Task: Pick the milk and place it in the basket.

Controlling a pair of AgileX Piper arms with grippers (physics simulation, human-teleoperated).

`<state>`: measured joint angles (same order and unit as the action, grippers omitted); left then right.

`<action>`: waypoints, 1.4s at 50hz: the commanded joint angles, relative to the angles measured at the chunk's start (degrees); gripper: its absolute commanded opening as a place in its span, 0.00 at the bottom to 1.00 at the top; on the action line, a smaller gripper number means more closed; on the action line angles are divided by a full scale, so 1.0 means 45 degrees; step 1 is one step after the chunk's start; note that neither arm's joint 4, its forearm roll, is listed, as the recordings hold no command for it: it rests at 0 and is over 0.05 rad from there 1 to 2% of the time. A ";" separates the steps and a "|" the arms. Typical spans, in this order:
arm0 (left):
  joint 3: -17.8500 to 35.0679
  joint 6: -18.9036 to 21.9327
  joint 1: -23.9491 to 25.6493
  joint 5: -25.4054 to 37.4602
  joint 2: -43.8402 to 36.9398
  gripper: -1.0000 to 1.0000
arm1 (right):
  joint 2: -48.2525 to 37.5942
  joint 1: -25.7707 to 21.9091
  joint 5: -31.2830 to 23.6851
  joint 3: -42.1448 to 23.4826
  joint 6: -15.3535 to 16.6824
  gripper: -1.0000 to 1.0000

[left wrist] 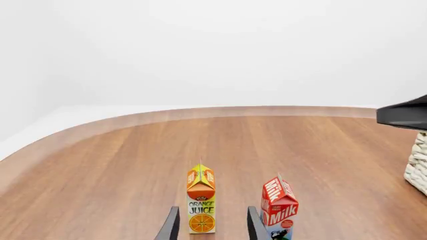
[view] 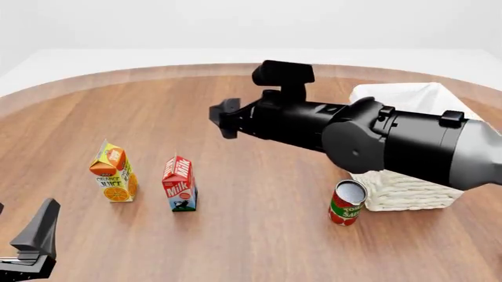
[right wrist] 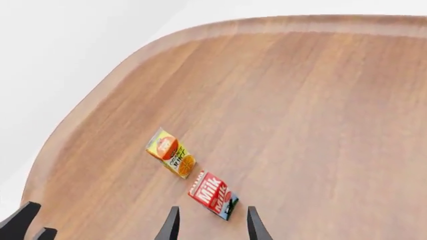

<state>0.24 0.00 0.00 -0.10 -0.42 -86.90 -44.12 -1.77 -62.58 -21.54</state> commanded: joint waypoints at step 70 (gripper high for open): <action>0.0000 0.0000 0.0000 0.0000 0.0000 1.00 | -0.3992 -0.0342 0.0562 -0.2350 -0.3332 1.00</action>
<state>0.24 0.00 0.00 -0.10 -0.42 -104.02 -45.34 0.38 -72.92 -34.75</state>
